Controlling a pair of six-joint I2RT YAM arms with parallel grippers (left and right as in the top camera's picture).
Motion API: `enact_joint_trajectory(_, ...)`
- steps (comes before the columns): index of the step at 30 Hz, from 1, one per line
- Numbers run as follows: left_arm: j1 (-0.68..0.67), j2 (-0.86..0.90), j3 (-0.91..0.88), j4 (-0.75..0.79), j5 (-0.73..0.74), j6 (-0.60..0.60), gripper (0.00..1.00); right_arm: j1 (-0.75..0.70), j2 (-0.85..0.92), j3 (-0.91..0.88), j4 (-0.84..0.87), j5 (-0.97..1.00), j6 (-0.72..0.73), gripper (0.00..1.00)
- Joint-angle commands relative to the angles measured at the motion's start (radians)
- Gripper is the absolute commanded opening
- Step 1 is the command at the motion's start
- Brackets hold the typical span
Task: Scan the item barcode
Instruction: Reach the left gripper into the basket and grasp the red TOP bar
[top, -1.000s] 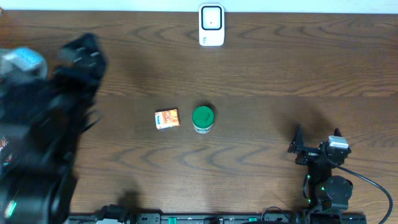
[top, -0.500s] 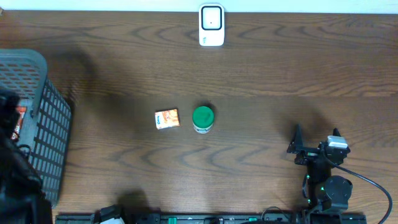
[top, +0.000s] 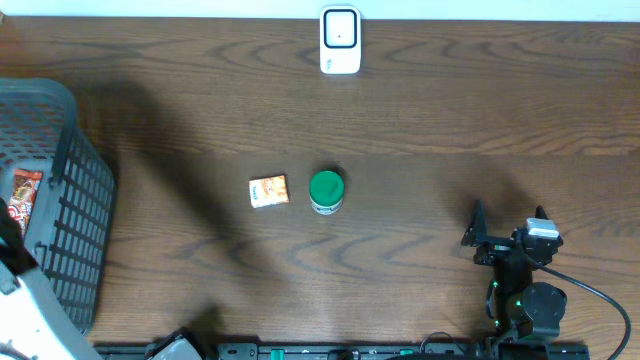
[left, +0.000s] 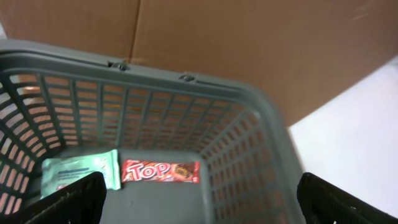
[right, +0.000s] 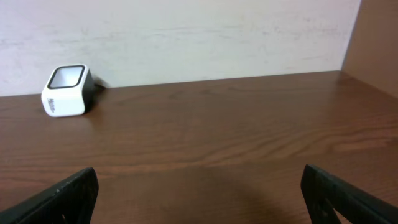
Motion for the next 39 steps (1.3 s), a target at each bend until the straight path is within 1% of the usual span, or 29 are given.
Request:
enact_joint_trajectory(1,0.043,0.087,0.0,0.026,0.0,0.056,0.98,0.006,-0.003,-0.002,-0.003,0.006,-0.012,0.99)
enact_joint_trajectory(5,0.073,0.191,0.0,0.04,0.003,0.201,0.98,0.006,-0.003,-0.002,-0.003,0.006,-0.012,0.99)
enact_joint_trajectory(8,0.074,0.271,-0.002,0.023,0.029,0.374,0.99,0.006,-0.003,-0.002,-0.003,0.006,-0.012,0.99)
enact_joint_trajectory(9,0.074,0.295,-0.003,0.023,0.04,0.412,0.99,0.006,-0.003,-0.002,-0.003,0.006,-0.012,0.99)
enact_joint_trajectory(11,0.074,0.376,-0.003,0.024,0.081,0.472,0.99,0.006,-0.003,-0.002,-0.003,0.006,-0.012,0.99)
enact_joint_trajectory(13,0.074,0.42,-0.003,0.034,0.107,0.502,0.99,0.006,-0.003,-0.002,-0.003,0.006,-0.012,0.99)
enact_joint_trajectory(16,0.074,0.485,-0.003,0.054,0.152,0.59,0.99,0.006,-0.003,-0.002,-0.003,0.006,-0.012,0.99)
enact_joint_trajectory(20,0.075,0.573,-0.003,0.077,0.159,0.709,0.99,0.006,-0.003,-0.002,-0.003,0.006,-0.012,0.99)
enact_joint_trajectory(25,0.075,0.663,-0.003,0.1,0.186,0.726,0.99,0.006,-0.003,-0.002,-0.003,0.006,-0.012,0.99)
enact_joint_trajectory(28,0.075,0.711,-0.004,0.104,0.235,0.796,1.0,0.006,-0.003,-0.002,-0.003,0.006,-0.012,0.99)
enact_joint_trajectory(31,0.076,0.757,-0.004,0.109,0.238,0.846,0.98,0.006,-0.003,-0.002,-0.003,0.006,-0.012,0.99)
enact_joint_trajectory(39,0.101,0.858,-0.006,0.143,0.242,0.859,0.98,0.006,-0.003,-0.002,-0.003,0.006,-0.012,0.99)
